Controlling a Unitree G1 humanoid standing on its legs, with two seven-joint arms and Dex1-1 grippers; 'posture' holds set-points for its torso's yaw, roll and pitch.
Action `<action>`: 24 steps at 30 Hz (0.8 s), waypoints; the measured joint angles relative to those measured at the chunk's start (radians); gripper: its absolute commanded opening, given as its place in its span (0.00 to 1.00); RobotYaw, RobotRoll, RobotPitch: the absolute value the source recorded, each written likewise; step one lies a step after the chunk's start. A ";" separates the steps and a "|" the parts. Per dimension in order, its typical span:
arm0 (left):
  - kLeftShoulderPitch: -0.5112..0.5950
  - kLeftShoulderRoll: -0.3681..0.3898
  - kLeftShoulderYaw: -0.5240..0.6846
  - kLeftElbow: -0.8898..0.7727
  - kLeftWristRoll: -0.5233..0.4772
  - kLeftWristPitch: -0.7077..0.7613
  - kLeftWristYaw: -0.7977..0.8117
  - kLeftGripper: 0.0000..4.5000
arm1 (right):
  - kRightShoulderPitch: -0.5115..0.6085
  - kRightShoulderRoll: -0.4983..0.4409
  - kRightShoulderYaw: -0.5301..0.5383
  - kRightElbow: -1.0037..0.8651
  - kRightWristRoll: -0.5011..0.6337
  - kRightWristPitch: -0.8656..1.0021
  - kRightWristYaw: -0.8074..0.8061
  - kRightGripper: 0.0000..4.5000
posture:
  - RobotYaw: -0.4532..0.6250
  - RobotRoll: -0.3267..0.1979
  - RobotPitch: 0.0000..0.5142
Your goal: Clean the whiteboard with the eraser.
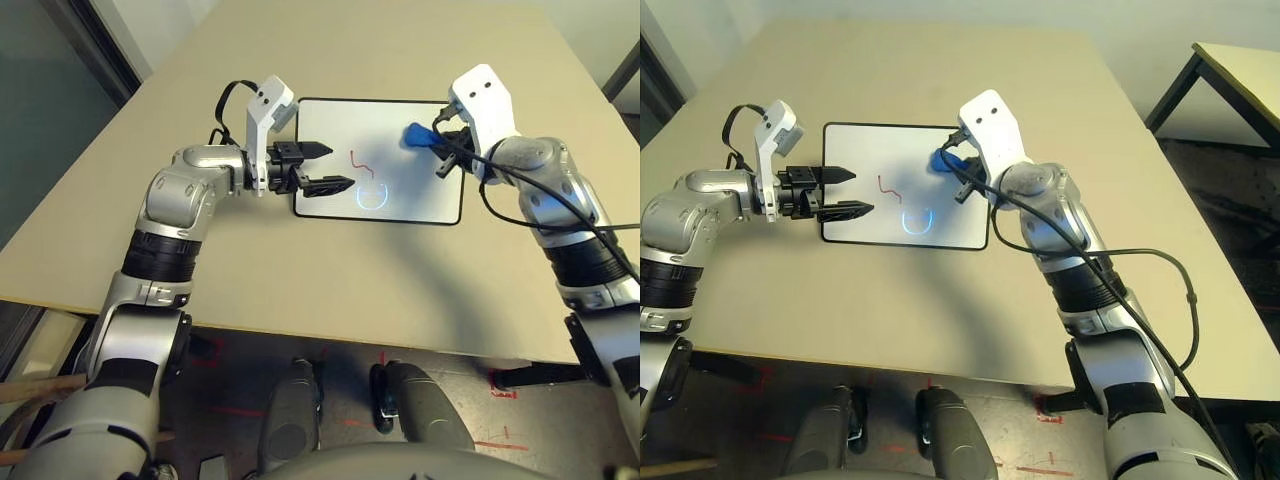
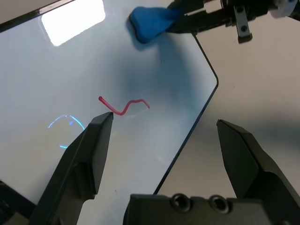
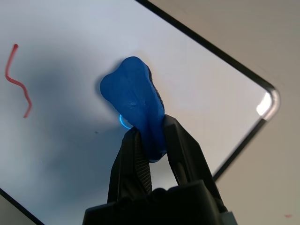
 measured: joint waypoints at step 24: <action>0.018 0.044 0.005 0.010 0.003 -0.002 -0.005 1.00 | 0.002 0.060 0.060 0.003 -0.005 0.006 0.040 0.13 | 0.40 0.62 0.28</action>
